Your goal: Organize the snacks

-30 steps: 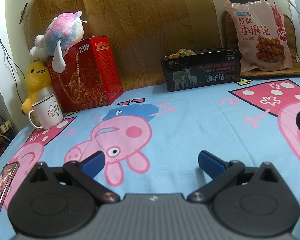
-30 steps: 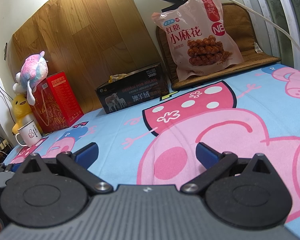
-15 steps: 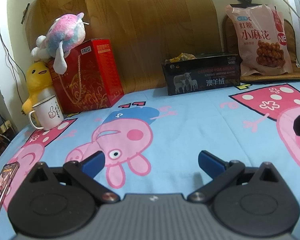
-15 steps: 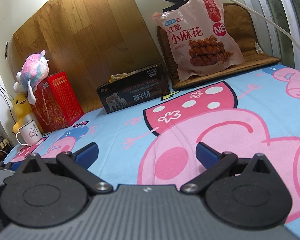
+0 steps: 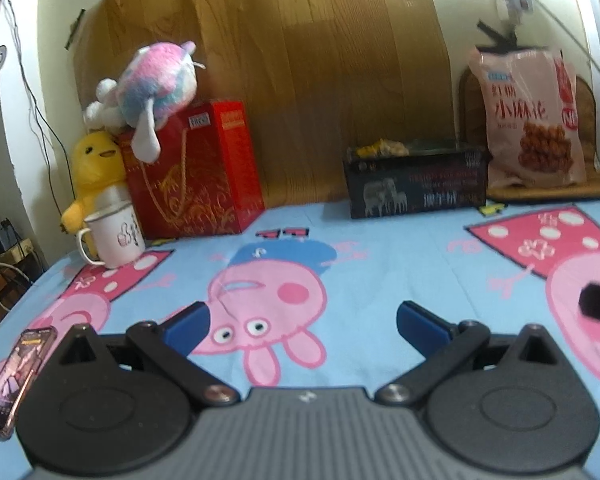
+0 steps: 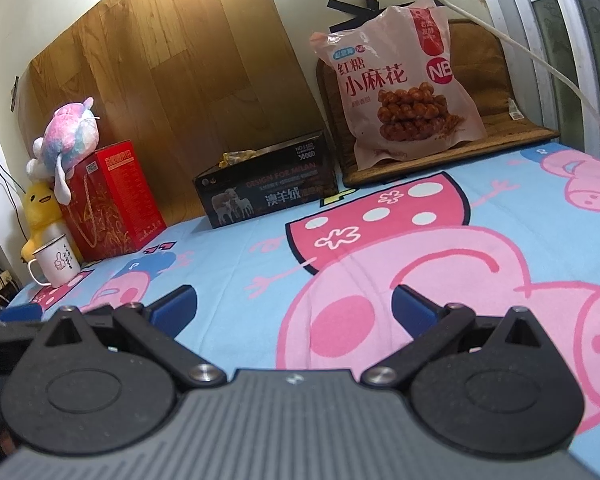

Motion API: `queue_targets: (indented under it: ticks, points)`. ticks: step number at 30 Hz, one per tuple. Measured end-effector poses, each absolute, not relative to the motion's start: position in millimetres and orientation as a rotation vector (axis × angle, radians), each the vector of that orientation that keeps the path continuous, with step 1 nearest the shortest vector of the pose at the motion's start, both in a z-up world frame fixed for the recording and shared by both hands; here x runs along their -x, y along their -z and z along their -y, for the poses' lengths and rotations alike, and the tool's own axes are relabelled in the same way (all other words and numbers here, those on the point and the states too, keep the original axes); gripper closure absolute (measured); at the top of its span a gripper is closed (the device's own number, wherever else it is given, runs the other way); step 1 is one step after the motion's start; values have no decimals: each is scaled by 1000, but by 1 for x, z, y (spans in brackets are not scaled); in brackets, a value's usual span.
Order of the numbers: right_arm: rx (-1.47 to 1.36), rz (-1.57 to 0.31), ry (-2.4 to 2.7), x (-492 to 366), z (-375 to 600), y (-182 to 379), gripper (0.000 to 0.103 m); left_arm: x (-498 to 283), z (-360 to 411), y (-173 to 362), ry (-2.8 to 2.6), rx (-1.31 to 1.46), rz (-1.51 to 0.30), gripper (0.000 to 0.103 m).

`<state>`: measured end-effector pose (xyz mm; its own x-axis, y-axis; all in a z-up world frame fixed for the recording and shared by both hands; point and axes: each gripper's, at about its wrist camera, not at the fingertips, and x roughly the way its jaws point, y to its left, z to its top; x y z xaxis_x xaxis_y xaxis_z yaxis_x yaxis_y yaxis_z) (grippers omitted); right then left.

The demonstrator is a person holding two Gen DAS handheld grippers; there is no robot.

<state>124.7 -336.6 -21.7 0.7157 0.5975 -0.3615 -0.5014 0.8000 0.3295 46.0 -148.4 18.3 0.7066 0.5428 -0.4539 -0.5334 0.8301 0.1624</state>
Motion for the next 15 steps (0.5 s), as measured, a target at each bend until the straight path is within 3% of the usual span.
queue_targets:
  ticks: [15]
  points:
    - [-213,-363,-664,-97,341,-13,0,-28,154,-42,-611,-14,-486,0]
